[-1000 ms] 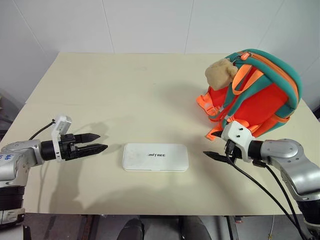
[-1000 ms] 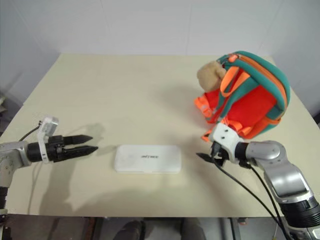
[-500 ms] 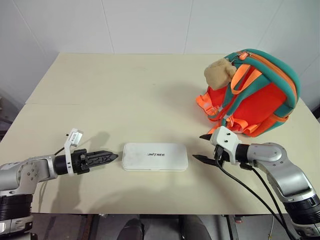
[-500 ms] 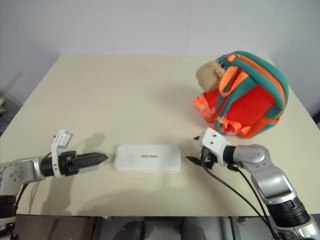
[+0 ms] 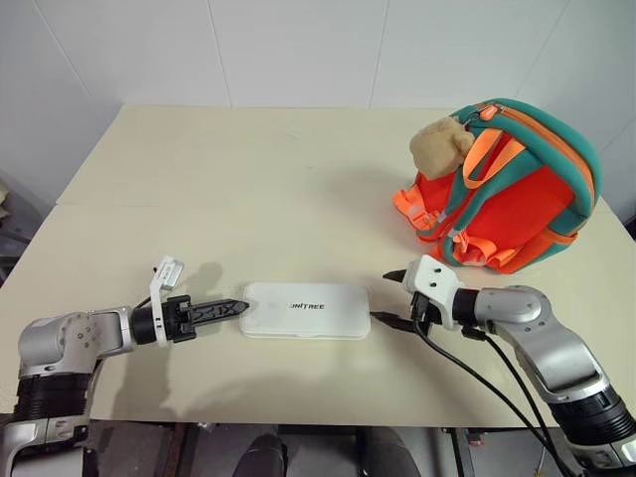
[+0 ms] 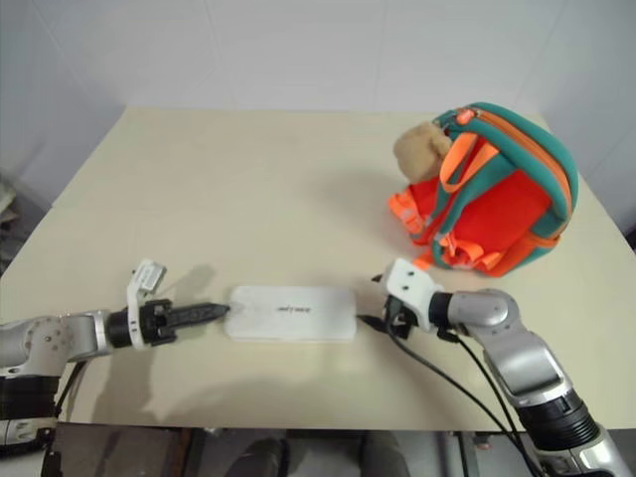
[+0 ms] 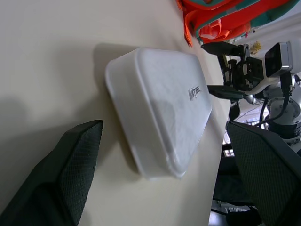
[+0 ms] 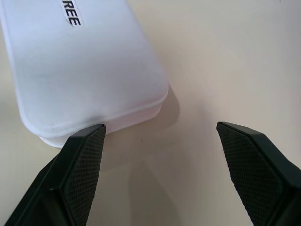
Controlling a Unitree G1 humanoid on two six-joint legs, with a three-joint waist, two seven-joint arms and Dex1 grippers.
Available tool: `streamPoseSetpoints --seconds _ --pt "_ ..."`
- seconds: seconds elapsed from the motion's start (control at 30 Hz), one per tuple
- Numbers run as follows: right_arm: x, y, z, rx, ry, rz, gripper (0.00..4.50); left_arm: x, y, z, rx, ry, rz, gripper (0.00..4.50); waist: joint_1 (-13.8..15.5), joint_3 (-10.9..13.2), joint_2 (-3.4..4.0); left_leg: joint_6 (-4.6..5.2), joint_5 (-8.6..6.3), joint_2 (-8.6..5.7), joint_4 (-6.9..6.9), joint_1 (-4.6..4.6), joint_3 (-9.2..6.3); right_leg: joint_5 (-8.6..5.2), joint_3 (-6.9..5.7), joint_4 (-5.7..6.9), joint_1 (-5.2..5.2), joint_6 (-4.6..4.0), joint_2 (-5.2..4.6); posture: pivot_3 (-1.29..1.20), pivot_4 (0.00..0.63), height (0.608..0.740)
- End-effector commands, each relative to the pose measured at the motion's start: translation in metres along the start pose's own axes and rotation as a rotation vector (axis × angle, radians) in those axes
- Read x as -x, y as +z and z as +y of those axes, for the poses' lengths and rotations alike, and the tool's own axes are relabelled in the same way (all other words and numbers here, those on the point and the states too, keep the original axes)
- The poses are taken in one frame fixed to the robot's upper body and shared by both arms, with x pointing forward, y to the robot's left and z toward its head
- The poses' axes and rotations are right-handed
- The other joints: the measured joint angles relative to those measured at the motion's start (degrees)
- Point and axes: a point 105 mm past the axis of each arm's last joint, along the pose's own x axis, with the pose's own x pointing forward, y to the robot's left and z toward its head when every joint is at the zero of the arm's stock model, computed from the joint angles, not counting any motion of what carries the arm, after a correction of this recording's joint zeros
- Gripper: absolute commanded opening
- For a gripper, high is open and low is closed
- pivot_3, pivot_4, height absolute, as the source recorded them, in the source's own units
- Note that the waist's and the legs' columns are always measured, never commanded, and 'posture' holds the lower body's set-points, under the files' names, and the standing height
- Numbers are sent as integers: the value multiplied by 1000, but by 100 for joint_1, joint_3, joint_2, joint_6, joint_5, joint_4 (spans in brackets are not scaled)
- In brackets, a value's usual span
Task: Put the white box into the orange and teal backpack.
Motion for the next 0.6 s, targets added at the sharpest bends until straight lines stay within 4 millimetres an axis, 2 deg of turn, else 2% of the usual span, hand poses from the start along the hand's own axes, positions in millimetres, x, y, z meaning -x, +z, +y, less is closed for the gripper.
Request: streamPoseSetpoints --seconds 0.03,0.4,0.6 --pt "1 13 -1 41 -7 -36 4500 -9 -7 5 18 1 42 4480 21 0 0 0 0 0 1 0 0 1 0 0 0 0 0 0 150 740" --pt "0 14 0 41 -14 -40 4500 -20 -14 0 50 -52 96 4480 96 0 0 0 0 -1 1 -1 2 1 2 -4 0 1 0 0 150 740" --pt "-1 14 0 40 -12 -43 4500 -23 -9 -1 61 -72 69 4480 100 0 0 0 0 -2 1 -1 2 2 2 -7 2 1 0 0 150 740"
